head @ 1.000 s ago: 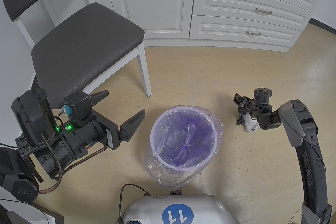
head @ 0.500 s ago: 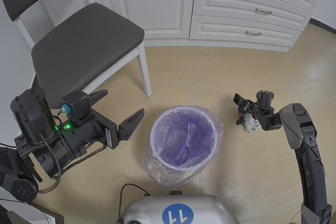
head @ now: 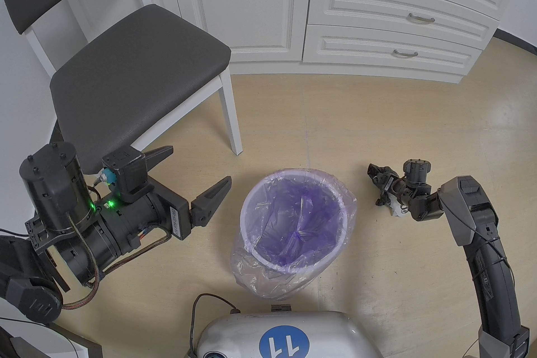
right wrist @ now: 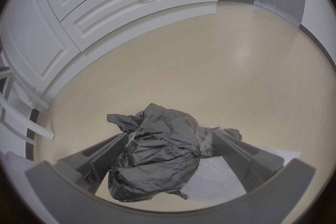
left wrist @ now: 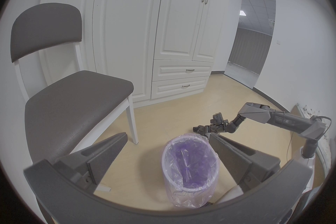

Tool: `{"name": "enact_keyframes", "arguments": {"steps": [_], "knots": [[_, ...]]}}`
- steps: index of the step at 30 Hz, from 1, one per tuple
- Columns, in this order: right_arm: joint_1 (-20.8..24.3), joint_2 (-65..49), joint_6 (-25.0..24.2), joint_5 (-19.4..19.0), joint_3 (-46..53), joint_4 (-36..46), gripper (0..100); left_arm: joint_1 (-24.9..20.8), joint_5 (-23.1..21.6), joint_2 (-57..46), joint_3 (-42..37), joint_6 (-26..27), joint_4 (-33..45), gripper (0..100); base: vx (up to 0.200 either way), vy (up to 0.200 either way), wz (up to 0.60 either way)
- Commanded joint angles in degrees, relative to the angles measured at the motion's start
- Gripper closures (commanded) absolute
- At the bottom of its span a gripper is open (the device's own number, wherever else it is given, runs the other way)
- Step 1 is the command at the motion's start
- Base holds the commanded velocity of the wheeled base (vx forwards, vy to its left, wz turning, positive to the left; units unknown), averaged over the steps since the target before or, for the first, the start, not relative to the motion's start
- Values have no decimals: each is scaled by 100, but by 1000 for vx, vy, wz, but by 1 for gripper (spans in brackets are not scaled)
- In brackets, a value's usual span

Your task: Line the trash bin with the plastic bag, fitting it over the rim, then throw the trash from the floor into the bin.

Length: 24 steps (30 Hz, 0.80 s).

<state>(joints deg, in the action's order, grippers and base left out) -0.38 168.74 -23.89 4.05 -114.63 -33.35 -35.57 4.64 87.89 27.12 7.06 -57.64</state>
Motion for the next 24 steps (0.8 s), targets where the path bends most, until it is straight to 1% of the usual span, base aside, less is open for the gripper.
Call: {"name": "enact_keyframes", "arguments": {"steps": [1,11,13,15,16,17,18,19,20,23,24], "knots": [[3,62,-1,0,4,4,100,6,1,8,3,-3,-2,0,0,0,0],[20,-8,-28,70,4,4,100,6,10,-44,3,-3,-2,0,0,0,0],[29,-87,-45,70,222,-31,100,6,10,-62,3,-3,-2,0,0,0,0],[55,-430,-72,70,934,-409,100,-2,10,-97,3,-3,-2,0,0,0,0],[55,-430,-72,70,934,-409,100,-2,10,-97,3,-3,-2,0,0,0,0],[55,-676,-63,44,1575,-919,100,-29,10,-132,3,-3,-2,0,0,0,0],[64,-773,-54,8,1848,-1129,100,-38,10,-150,-5,-3,-2,0,0,0,0],[64,-773,-54,8,1848,-1129,100,-38,10,-150,-5,-3,-2,0,0,0,0],[99,-966,-36,0,2419,-1516,100,-55,10,-211,-5,6,-2,0,0,0,0],[161,-1344,-10,0,3166,-1780,100,-134,10,-343,-5,6,-2,0,0,0,0],[161,-1344,-10,0,3166,-1780,100,-134,10,-343,-5,6,-2,0,0,0,0]]}}
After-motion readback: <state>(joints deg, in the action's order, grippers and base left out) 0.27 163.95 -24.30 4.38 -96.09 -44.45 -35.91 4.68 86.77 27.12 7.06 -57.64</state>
